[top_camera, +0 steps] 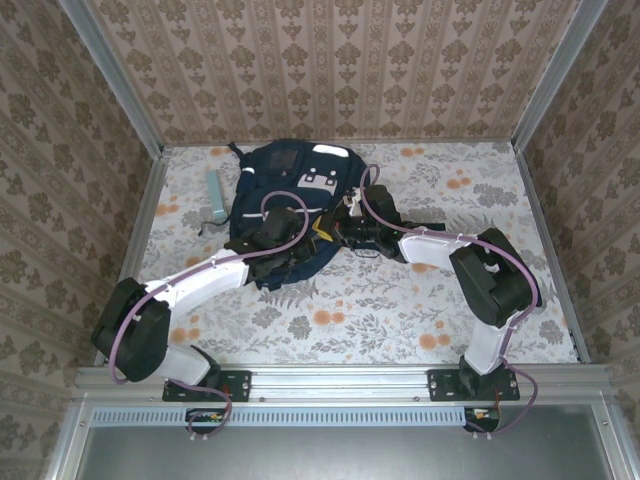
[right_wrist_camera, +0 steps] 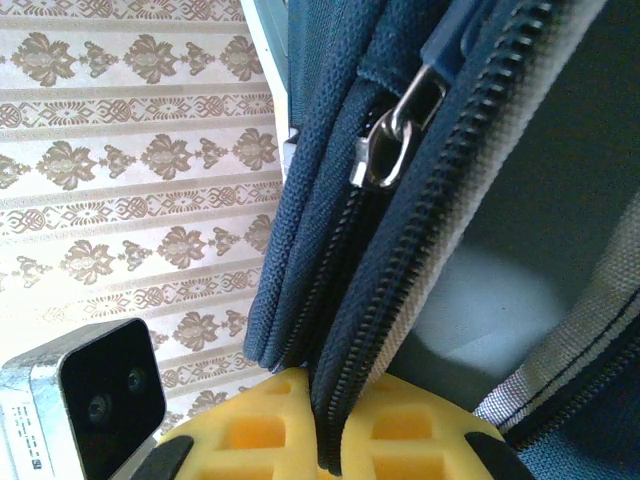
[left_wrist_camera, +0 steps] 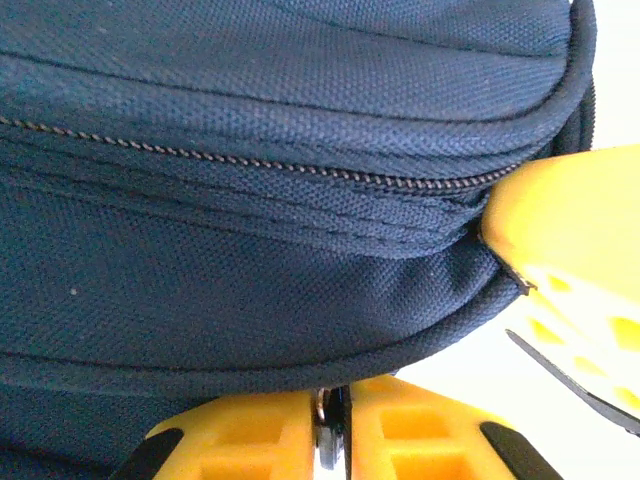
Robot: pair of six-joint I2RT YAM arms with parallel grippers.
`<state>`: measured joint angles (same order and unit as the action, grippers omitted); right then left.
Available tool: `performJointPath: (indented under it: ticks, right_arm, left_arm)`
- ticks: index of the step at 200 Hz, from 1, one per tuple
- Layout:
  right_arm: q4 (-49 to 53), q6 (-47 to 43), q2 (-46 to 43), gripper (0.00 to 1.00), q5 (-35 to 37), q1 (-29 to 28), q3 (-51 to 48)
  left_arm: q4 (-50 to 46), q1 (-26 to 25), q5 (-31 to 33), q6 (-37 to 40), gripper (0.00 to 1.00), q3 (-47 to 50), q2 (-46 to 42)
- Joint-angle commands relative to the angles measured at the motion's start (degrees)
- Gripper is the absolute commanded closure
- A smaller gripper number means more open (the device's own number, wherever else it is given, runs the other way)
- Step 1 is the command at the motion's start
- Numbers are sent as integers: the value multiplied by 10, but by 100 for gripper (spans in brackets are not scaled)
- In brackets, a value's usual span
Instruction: Pack the student bag
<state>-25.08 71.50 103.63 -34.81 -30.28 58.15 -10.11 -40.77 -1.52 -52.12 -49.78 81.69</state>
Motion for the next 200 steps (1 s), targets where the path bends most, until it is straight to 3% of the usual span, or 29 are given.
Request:
performJointPath:
  ticks: [1, 17, 38, 62, 86, 138, 200]
  right_arm:
    - [-17, -19, 3, 92, -3, -7, 28]
    - [-15, -19, 4, 92, -3, -7, 30]
    - [-15, -19, 4, 92, -2, -7, 30]
    - [-10, -21, 1, 93, 0, -7, 28]
    - [14, -34, -10, 96, 23, -7, 20]
    - [83, -88, -76, 100, 126, 8, -29]
    - [113, -114, -139, 100, 160, 71, -84]
  left_arm:
    - [1, 3, -2, -4, 81, 7, -4]
    - [1, 3, -2, -2, 76, 7, 0]
    - [3, 3, -2, 2, 77, 4, 6]
    - [-1, 3, 0, 7, 85, 3, 7]
    - [-21, 3, 18, 19, 100, 2, -1]
    - [-77, 13, 76, 96, 100, 13, -49]
    - [-45, 48, 55, 164, 100, 38, -66]
